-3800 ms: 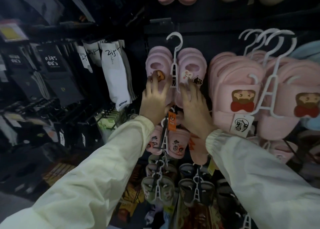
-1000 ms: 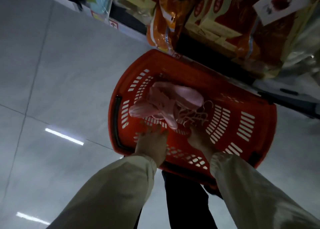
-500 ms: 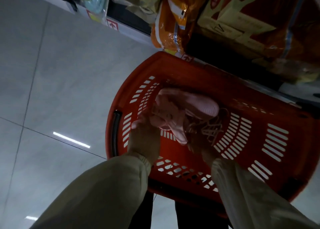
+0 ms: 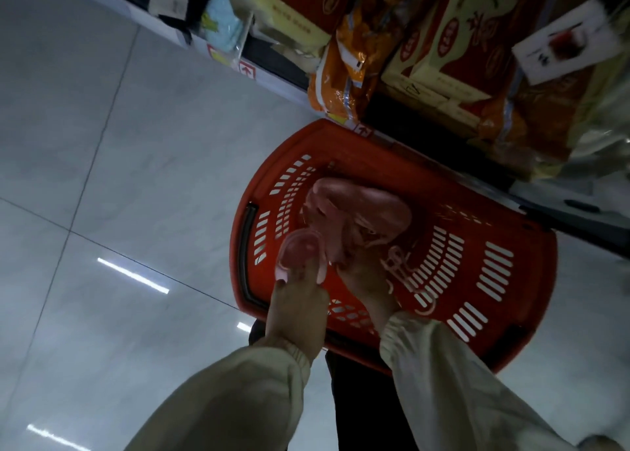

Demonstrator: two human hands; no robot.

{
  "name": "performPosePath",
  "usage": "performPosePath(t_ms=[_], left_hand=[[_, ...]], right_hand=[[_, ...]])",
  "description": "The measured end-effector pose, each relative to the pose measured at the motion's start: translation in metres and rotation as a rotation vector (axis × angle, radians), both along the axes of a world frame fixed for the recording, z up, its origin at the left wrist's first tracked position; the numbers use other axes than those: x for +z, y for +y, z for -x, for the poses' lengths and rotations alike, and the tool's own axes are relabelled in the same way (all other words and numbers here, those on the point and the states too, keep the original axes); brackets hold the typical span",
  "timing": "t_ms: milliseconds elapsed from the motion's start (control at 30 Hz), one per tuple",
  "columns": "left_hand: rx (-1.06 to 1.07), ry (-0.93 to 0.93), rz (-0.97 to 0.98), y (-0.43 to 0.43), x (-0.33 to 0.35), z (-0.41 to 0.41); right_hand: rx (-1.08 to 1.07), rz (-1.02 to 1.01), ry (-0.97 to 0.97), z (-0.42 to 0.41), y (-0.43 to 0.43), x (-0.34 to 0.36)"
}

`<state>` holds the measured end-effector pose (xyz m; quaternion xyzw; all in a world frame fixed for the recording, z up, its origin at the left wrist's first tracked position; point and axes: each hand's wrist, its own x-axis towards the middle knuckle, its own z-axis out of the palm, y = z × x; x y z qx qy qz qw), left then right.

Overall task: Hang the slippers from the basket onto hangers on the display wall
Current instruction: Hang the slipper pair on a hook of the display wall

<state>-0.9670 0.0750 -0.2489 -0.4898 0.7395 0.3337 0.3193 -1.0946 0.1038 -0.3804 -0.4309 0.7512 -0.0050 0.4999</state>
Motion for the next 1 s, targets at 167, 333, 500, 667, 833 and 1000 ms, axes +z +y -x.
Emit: performPosePath(t_ms=[167,333,500,667,833,1000], left_hand=[[-0.013,0.014,0.108,0.009,0.027,-0.004],[-0.109,0.019,0.178,0.010,0.068,0.001],[-0.250,0.025,0.289,-0.003,0.122,0.003],[-0.217,0.084,0.368,-0.007,0.174,0.006],[-0.156,0.237,0.368,-0.008,0.238,0.006],[-0.146,0.407,0.488,-0.009,0.310,0.002]], right_hand=[[0.096,-0.217,0.005,0.004,-0.016,0.057],[0.168,-0.113,0.097,0.016,-0.017,0.126],[0.079,0.031,0.092,0.027,-0.022,0.195],[0.043,0.158,0.044,0.028,-0.017,0.266],[-0.028,0.260,-0.014,0.031,-0.007,0.341],[0.040,0.334,0.027,0.036,0.005,0.428]])
